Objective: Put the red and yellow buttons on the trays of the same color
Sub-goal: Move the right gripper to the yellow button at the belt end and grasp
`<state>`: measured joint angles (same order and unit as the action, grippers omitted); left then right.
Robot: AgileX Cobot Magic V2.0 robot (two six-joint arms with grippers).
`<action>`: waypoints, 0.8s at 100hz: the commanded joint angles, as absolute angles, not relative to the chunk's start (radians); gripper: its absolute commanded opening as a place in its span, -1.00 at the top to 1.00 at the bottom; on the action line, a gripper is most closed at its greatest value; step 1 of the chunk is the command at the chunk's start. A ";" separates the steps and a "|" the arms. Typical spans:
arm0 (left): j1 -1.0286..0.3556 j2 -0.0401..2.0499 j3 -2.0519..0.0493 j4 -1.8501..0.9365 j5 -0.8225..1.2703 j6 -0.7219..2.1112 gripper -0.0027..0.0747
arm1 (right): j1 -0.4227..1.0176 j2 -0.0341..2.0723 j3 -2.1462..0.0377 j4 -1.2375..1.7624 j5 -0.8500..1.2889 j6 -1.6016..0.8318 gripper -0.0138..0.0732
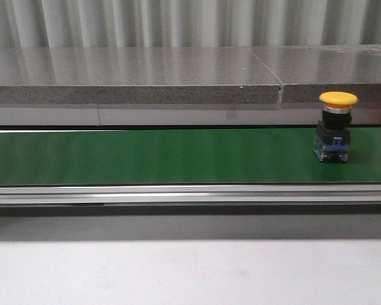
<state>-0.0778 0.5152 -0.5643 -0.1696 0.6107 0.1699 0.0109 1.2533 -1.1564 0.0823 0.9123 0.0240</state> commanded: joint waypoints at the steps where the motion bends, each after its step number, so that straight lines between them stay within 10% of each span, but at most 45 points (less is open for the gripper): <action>1: -0.085 0.519 -0.592 -0.186 0.538 0.171 0.98 | 0.020 1.250 -1.187 0.091 0.899 0.031 -0.69; 80: -0.085 0.519 -0.592 -0.186 0.538 0.171 0.98 | 0.098 1.591 -1.366 0.042 1.087 0.100 -0.68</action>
